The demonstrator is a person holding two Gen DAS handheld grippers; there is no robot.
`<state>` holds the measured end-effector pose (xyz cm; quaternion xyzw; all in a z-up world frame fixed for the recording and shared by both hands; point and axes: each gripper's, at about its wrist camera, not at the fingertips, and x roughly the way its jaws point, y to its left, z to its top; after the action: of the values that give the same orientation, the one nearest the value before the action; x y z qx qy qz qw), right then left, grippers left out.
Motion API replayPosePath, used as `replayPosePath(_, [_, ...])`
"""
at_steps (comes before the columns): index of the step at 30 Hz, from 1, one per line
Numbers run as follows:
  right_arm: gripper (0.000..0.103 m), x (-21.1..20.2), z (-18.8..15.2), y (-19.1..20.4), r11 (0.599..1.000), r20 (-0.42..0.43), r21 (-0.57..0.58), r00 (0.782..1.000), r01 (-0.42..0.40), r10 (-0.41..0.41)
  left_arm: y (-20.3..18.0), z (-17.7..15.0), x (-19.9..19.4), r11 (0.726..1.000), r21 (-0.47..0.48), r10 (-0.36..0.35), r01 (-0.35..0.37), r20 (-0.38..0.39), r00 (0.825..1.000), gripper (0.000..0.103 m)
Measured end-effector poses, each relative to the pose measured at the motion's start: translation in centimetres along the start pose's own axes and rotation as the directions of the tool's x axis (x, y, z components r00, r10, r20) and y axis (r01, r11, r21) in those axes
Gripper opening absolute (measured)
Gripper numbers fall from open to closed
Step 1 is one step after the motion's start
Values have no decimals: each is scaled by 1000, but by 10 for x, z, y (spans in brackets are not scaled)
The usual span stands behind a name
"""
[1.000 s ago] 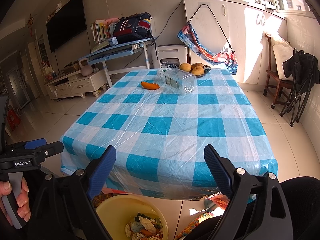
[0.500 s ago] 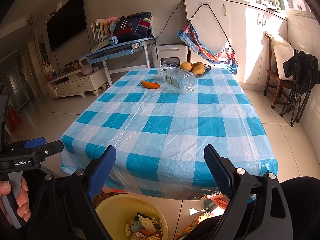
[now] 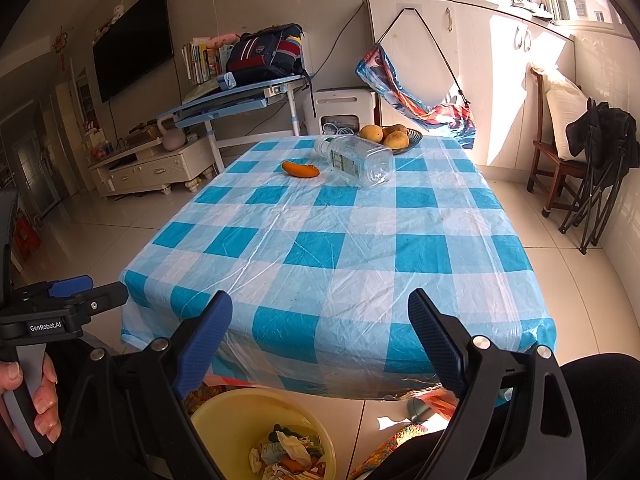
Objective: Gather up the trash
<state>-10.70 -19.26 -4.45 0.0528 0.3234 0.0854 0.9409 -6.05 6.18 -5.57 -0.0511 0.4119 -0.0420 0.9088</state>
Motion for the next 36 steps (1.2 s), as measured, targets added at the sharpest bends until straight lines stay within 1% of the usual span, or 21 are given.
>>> replayPosePath(10, [86, 0, 0, 0, 1000, 1, -1, 1000, 0, 0, 0, 0, 1, 1000, 0, 1, -1, -1, 1000, 96])
replayPosePath(20, [86, 0, -1, 1, 1000, 1, -5, 1000, 2, -2, 6, -8, -1, 1000, 0, 4, -4, -5, 1000, 96])
replayPosePath(36, [86, 0, -1, 2, 1000, 2, -3, 1000, 2, -2, 4, -5, 1, 1000, 2, 4, -4, -7, 1000, 96])
